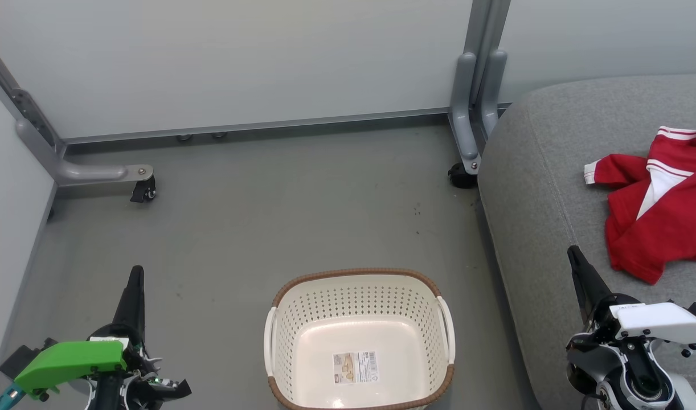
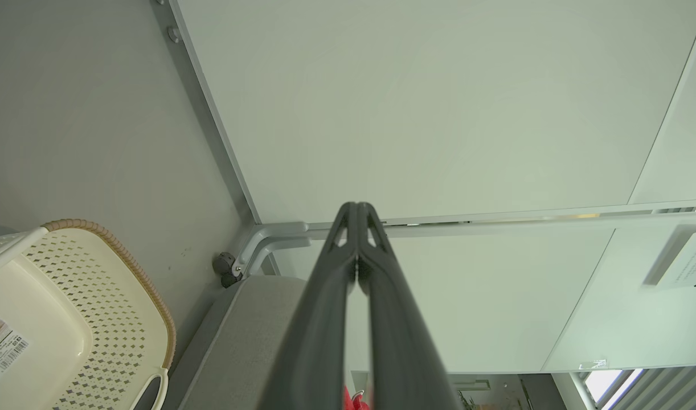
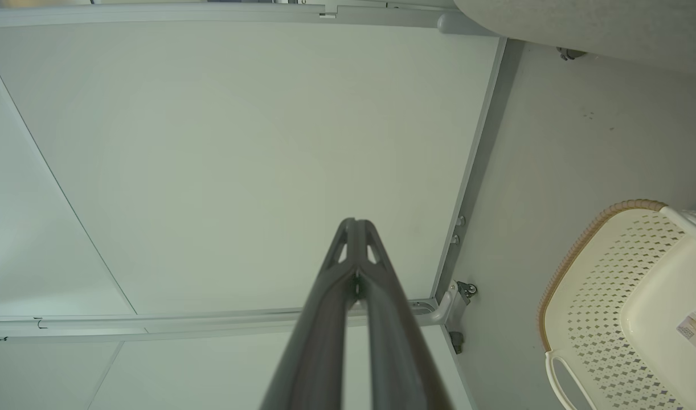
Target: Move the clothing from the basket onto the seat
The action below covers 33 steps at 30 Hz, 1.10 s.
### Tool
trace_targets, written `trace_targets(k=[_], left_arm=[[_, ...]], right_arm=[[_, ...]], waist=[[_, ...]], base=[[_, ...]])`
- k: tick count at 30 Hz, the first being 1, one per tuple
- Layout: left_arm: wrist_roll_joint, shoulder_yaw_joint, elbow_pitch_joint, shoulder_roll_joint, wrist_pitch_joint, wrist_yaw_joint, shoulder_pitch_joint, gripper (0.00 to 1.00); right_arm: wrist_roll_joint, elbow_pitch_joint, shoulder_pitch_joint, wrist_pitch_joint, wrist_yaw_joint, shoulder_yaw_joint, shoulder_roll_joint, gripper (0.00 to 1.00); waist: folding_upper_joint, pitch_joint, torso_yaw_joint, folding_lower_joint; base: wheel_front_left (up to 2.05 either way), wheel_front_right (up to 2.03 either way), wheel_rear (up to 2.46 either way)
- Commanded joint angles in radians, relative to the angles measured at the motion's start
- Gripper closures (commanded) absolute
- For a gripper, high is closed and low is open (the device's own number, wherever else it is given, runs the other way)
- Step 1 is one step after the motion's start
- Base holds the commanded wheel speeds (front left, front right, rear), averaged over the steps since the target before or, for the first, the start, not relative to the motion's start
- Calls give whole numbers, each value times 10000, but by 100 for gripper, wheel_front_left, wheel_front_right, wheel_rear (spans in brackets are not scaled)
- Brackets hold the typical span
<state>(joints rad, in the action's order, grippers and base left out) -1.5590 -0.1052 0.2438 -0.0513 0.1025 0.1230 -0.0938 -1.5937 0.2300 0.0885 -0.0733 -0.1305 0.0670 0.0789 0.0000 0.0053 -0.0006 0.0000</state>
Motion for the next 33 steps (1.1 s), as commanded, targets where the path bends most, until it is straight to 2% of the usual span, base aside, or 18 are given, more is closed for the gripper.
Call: trace_targets(k=[1, 7, 33], left_arm=[[-210, -78, 12, 1, 59, 75, -201, 100], [-591, -131, 25, 13, 166, 113, -231, 100], [-552, -115, 21, 8, 154, 112, -201, 100]], right_arm=[[-209, 61, 193, -60, -4, 39, 22, 100], [-577, 170, 225, -116, -4, 88, 7, 100], [-413, 167, 212, -198, -4, 196, -83, 100]], waist=[[0, -4, 1, 0], [0, -21, 5, 0], [0, -22, 5, 0]], base=[[0, 0, 0], [0, 0, 0], [0, 0, 0]])
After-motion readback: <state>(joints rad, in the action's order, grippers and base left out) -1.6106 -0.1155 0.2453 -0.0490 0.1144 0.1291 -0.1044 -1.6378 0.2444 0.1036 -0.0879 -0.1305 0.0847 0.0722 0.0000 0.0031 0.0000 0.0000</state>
